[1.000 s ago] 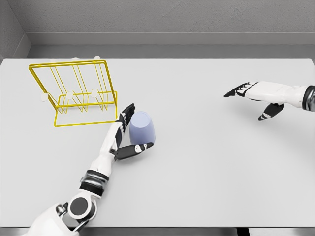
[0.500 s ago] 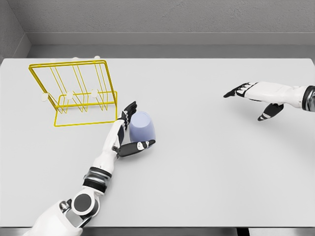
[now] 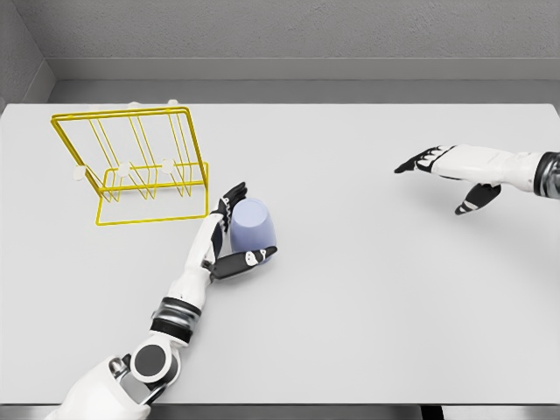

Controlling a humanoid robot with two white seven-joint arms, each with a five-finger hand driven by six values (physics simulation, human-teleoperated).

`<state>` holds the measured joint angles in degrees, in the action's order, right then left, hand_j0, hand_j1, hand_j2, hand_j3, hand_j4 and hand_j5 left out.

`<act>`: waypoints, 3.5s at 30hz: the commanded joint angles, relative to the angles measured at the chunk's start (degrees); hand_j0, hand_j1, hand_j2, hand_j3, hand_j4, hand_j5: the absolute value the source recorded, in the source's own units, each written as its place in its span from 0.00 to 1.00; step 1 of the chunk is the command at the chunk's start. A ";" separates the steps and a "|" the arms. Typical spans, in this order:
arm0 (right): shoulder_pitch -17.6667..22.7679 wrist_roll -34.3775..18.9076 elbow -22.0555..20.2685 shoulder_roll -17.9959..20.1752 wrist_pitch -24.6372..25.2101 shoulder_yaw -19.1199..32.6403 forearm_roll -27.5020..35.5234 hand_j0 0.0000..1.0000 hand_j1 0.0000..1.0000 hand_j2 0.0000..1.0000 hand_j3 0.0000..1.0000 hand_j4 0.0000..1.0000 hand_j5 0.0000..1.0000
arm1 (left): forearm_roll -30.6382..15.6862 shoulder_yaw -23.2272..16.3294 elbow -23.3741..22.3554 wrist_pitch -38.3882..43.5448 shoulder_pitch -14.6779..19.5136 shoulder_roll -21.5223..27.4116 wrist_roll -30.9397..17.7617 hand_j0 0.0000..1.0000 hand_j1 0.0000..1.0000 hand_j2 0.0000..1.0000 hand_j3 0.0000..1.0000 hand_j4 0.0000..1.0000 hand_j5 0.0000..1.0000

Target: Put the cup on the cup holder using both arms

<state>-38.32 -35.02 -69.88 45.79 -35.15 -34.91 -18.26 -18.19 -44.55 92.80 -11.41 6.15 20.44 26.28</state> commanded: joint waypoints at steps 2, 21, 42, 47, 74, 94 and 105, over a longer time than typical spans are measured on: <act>0.00 0.02 0.27 0.09 0.15 0.19 0.42 1.00 1.00 1.00 1.00 1.00 1.00 | 0.26 -0.01 -0.08 -0.02 0.00 -0.05 0.00 0.86 0.86 0.86 0.86 0.86 0.86; 0.00 0.02 0.35 -1.05 0.15 0.10 0.42 1.00 1.00 1.00 1.00 1.00 1.00 | 2.81 -0.01 -0.61 -0.02 -0.09 -0.76 -0.09 0.59 0.59 0.59 0.59 0.59 0.59; 0.00 0.02 0.35 -1.05 0.15 0.10 0.42 1.00 1.00 1.00 1.00 1.00 1.00 | 5.10 2.01 6.34 -0.81 -0.35 -0.58 -0.18 0.64 0.64 0.64 0.64 0.64 0.64; 0.00 0.02 0.35 -1.14 0.15 0.01 0.42 1.00 1.00 1.00 1.00 1.00 1.00 | 5.01 2.10 6.86 -0.90 -0.09 -0.58 -0.18 0.64 0.64 0.64 0.64 0.64 0.64; -0.09 0.02 0.35 -1.93 0.15 0.01 0.42 1.00 1.00 1.00 1.00 1.00 1.00 | 4.66 6.93 8.27 -12.32 1.58 -1.28 0.09 0.64 0.64 0.64 0.64 0.64 0.64; 0.18 0.02 0.53 -3.51 0.15 0.19 0.95 1.00 1.00 1.00 1.00 1.00 1.00 | 4.39 10.36 8.27 -17.42 1.32 2.41 0.26 0.63 0.63 0.63 0.63 0.63 0.63; 0.09 0.02 0.53 -3.69 0.15 0.10 0.95 1.00 1.00 1.00 1.00 1.00 1.00 | 2.81 11.68 8.27 -17.42 1.14 4.87 0.35 0.63 0.63 0.63 0.63 0.63 0.63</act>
<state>-38.23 -35.02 -69.33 42.14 -35.15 -34.83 -17.71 -14.88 -33.13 101.05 -28.87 7.29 24.67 26.55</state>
